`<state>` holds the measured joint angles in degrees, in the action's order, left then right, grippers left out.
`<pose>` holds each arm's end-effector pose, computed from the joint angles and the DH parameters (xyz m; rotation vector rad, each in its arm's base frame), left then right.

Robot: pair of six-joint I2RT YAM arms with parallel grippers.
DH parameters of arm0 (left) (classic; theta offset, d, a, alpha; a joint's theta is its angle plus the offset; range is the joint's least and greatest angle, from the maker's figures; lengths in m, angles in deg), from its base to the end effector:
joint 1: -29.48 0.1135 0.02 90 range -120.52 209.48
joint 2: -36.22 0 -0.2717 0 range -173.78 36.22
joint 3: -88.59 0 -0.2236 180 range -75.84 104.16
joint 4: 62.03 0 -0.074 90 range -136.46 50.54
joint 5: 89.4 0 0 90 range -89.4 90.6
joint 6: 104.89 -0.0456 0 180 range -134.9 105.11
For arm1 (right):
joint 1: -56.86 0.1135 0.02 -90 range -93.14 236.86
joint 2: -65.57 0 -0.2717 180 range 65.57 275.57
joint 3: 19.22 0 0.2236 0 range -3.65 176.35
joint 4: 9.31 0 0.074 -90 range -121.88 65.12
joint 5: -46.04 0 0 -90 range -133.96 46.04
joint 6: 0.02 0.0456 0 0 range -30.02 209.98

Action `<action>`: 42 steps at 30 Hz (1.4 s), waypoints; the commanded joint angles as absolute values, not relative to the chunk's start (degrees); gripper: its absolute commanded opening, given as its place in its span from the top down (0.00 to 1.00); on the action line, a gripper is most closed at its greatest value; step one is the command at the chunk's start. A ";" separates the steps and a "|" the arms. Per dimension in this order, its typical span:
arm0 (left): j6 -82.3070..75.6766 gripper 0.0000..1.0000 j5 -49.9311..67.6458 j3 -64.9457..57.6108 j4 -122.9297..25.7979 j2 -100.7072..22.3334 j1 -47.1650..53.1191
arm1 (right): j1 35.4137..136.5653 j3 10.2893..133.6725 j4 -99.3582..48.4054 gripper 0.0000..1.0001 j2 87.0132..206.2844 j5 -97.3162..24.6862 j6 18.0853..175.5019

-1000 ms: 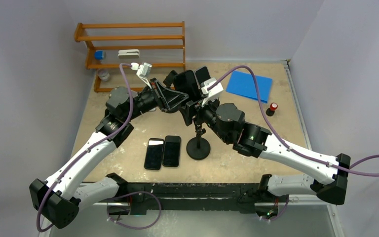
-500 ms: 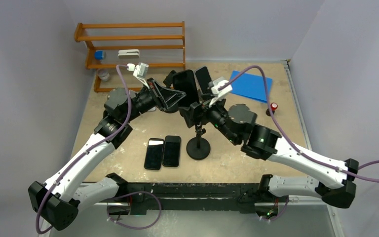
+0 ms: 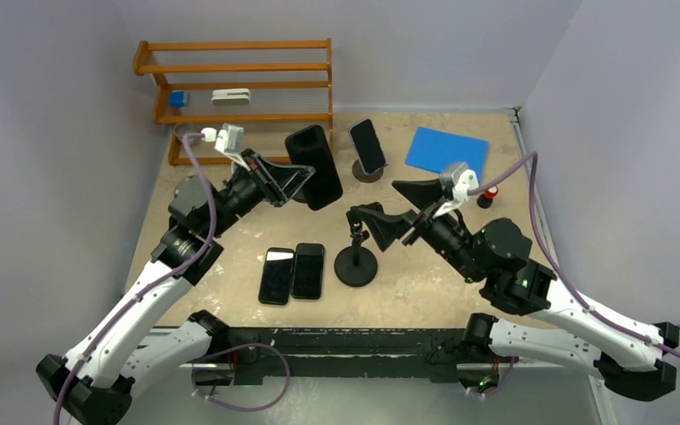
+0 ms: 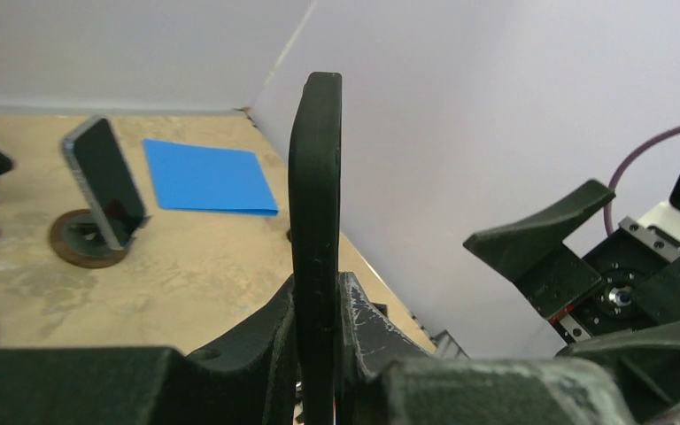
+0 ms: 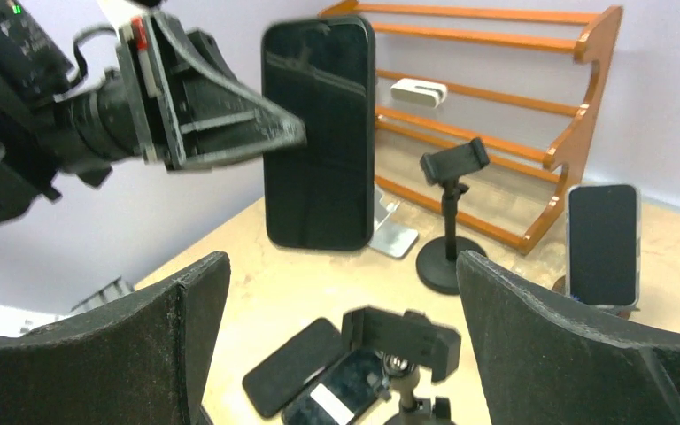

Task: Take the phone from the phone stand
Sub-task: Move the phone stand to the center of the board.

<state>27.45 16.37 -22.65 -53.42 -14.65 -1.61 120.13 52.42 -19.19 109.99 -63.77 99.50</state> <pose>0.1457 -0.1024 0.4120 0.0973 1.5341 -1.2357 0.0751 0.1148 0.4408 -0.3124 1.2995 0.8664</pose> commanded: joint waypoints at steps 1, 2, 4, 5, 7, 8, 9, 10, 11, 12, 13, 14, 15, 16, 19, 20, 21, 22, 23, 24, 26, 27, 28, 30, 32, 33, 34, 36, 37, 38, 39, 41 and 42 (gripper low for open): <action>21.69 1.00 6.42 -24.65 -54.90 -8.22 -1.36 | 120.23 44.64 -13.91 0.01 104.03 -58.33 100.19; 20.37 1.00 4.82 -25.39 -54.30 -7.22 -1.35 | 120.23 42.74 -13.15 0.01 102.32 -58.08 100.96; 17.79 1.00 1.83 -26.51 -53.06 -5.58 -1.37 | 120.23 39.24 -12.12 0.01 100.48 -59.01 103.72; 16.60 1.00 0.79 -26.90 -52.60 -4.94 -1.37 | 120.23 37.93 -11.75 0.01 99.74 -59.47 104.68; 14.27 1.00 -1.20 -27.87 -52.04 -3.96 -1.32 | 120.23 35.03 -10.20 0.01 98.41 -60.03 106.82; 13.34 1.00 -1.66 -28.41 -51.79 -3.56 -1.32 | 120.23 33.43 -9.06 0.01 97.83 -60.14 108.63; 12.42 1.00 -1.86 -28.95 -51.62 -3.25 -1.33 | 120.21 31.83 -7.70 0.01 97.25 -59.96 110.29; 11.71 1.00 -1.94 -29.48 -51.64 -2.90 -1.32 | 120.23 30.39 -6.14 0.01 96.99 -59.84 111.21; 11.05 1.00 -1.95 -30.27 -51.69 -2.47 -1.37 | 120.23 29.42 -5.10 0.01 96.76 -59.93 111.94; 10.55 1.00 -1.86 -30.76 -51.85 -2.08 -1.31 | 120.23 28.49 -4.16 0.01 96.65 -60.16 113.23; 9.98 1.00 -1.68 -31.40 -52.00 -1.65 -1.34 | 120.23 27.60 -3.47 0.01 96.53 -60.21 114.36; 9.43 1.00 -1.49 -32.21 -52.11 -1.13 -1.31 | 120.23 26.71 -2.85 0.01 96.39 -60.48 114.94; 9.11 1.00 -1.37 -32.73 -52.08 -0.68 -1.37 | 120.23 25.64 -2.12 0.01 96.27 -61.11 115.29; 9.02 1.00 -1.26 -33.27 -52.02 -0.14 -1.36 | 120.23 24.52 -1.26 0.01 96.25 -61.70 115.30; 9.34 1.00 -1.08 -35.17 -51.74 1.65 -1.37 | 120.23 20.73 1.90 0.01 97.15 -65.37 115.54; 9.50 1.00 -1.12 -35.54 -51.62 2.11 -1.37 | 120.23 19.55 3.05 0.01 97.65 -65.58 115.59; 9.53 1.00 -1.09 -35.73 -51.50 2.50 -1.37 | 120.23 18.61 4.19 0.01 98.42 -65.96 115.70; 9.40 1.00 -1.08 -35.76 -51.26 2.75 -1.37 | 120.23 17.75 5.55 0.02 99.66 -66.17 115.80; 9.26 1.00 -1.07 -35.68 -51.09 3.02 -1.40 | 120.23 17.18 6.86 0.02 100.72 -66.63 115.56; 9.08 1.00 -0.89 -35.62 -51.04 3.26 -1.45 | 120.23 16.72 8.27 0.03 102.01 -67.60 114.96; 8.57 1.00 -0.21 -35.58 -51.08 3.96 -1.46 | 120.23 16.12 10.82 0.05 104.41 -68.39 113.94; 8.31 1.00 0.07 -35.58 -51.11 4.34 -1.46 | 120.23 15.78 12.20 0.07 105.58 -68.66 113.47; 8.12 1.00 0.15 -35.65 -51.17 4.63 -1.46 | 120.23 15.39 13.58 0.09 106.44 -69.02 113.04; 7.40 1.00 0.11 -35.80 -51.26 5.21 -1.44 | 120.23 14.80 16.26 0.13 107.91 -69.67 111.90; 7.02 1.00 -0.02 -36.12 -51.65 5.65 -1.55 | 120.23 14.55 19.62 0.15 109.20 -71.14 109.72; 6.87 1.00 -0.02 -36.31 -51.83 5.65 -1.61 | 120.23 14.65 20.52 0.16 109.85 -71.41 109.01; 6.82 1.00 0.05 -36.38 -51.90 5.56 -1.75 | 120.23 14.75 21.15 0.17 110.71 -71.45 108.38; 6.73 1.00 0.19 -36.23 -51.76 5.06 -2.05 | 120.23 15.16 22.10 0.18 112.65 -71.19 106.93; 6.68 1.00 0.28 -36.20 -51.65 4.99 -2.11 | 120.23 15.42 22.29 0.18 113.49 -70.81 106.30; 6.64 1.00 0.28 -36.12 -51.63 4.83 -2.23 | 120.23 15.68 22.35 0.18 114.37 -70.70 105.92; 6.64 1.00 0.26 -36.16 -51.58 4.76 -2.21 | 120.23 16.02 22.37 0.18 115.19 -70.63 105.50; 6.64 1.00 0.24 -36.20 -51.65 4.67 -2.25 | 120.23 16.64 22.39 0.18 116.61 -70.76 104.78; 6.64 1.00 0.24 -36.20 -51.65 4.65 -2.25 | 120.23 16.87 22.46 0.18 117.17 -71.09 104.55</action>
<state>7.96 -0.07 -37.10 -45.14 4.32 -1.86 120.13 14.54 17.73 115.50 -69.15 107.76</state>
